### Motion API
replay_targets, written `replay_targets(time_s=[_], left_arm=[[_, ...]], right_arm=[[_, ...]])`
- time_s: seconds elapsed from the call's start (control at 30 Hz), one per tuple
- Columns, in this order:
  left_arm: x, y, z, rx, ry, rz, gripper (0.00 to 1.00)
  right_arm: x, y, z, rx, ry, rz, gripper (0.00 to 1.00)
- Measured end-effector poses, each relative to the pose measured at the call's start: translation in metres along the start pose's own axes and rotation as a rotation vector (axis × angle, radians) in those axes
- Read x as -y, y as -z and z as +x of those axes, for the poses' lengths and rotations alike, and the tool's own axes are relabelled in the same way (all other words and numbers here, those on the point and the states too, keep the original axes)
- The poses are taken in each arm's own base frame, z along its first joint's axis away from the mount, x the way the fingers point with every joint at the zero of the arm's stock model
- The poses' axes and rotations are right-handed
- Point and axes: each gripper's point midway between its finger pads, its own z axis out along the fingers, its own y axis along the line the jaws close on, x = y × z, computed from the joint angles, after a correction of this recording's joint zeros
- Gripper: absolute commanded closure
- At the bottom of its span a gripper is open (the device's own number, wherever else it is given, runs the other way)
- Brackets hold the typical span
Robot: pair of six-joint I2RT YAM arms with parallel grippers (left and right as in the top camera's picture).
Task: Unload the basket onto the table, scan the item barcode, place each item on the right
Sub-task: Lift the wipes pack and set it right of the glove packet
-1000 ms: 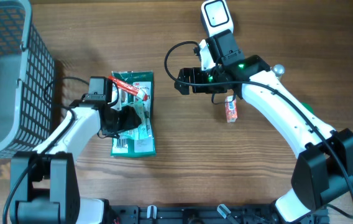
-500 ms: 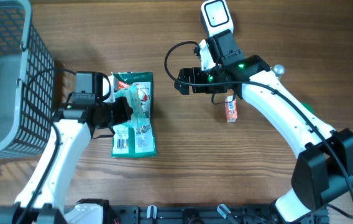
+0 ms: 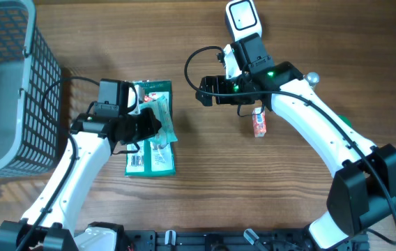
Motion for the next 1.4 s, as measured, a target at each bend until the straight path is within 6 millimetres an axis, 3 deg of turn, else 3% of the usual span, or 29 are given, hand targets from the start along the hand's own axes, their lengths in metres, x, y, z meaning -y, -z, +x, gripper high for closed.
replay_targets(time_s=[0.27, 0.4, 0.53, 0.63, 0.7, 0.77, 0.8, 0.87, 0.97, 1.0, 1.1, 1.23, 1.3, 1.33, 1.4], left_arm=[[0.001, 0.0, 0.0, 0.001, 0.02, 0.004, 0.9], [0.016, -0.008, -0.005, 0.022, -0.027, 0.034, 0.89], [0.046, -0.04, 0.004, -0.011, -0.115, 0.078, 0.91], [0.069, -0.076, 0.01, -0.028, -0.164, 0.116, 0.92], [0.072, -0.094, 0.018, -0.053, -0.172, 0.117, 0.9], [0.068, -0.106, 0.02, -0.067, -0.165, 0.101, 0.79], [0.065, -0.108, 0.02, -0.067, -0.162, 0.088, 0.65], [0.062, -0.11, 0.018, -0.057, -0.154, 0.068, 0.47], [0.061, -0.11, 0.017, -0.051, -0.152, 0.062, 0.35], [0.061, -0.11, 0.018, -0.053, -0.151, 0.066, 0.31], [0.068, -0.097, 0.014, -0.055, -0.149, 0.082, 0.31], [0.088, -0.043, -0.02, 0.036, -0.17, 0.12, 0.37], [0.073, -0.012, -0.034, 0.075, -0.136, 0.052, 0.34], [0.059, -0.003, -0.041, 0.096, -0.108, 0.007, 0.25], [0.012, 0.007, -0.045, 0.095, -0.025, -0.142, 0.17]], right_arm=[[0.011, 0.004, 0.006, -0.035, -0.101, 0.007, 0.0], [0.047, 0.026, -0.001, -0.051, -0.221, -0.052, 0.0], [0.076, 0.044, 0.006, -0.086, -0.27, -0.077, 0.0], [0.077, 0.046, 0.013, -0.11, -0.24, -0.087, 0.0], [0.076, 0.046, 0.014, -0.116, -0.224, -0.09, 0.0], [0.076, 0.046, 0.014, -0.115, -0.218, -0.089, 0.0], [0.077, 0.046, 0.014, -0.115, -0.217, -0.084, 0.0], [0.079, 0.046, 0.014, -0.114, -0.217, -0.07, 0.01], [0.085, 0.046, 0.017, -0.121, -0.221, -0.035, 0.0], [0.089, 0.048, 0.02, -0.135, -0.228, -0.003, 0.0], [0.099, 0.063, 0.024, -0.161, -0.238, 0.102, 0.0], [0.118, 0.075, 0.039, -0.211, -0.248, 0.241, 0.0], [0.121, 0.077, 0.043, -0.226, -0.251, 0.266, 0.05], [0.122, 0.078, 0.047, -0.239, -0.261, 0.275, 0.11], [0.123, 0.079, 0.051, -0.252, -0.278, 0.294, 0.17]])
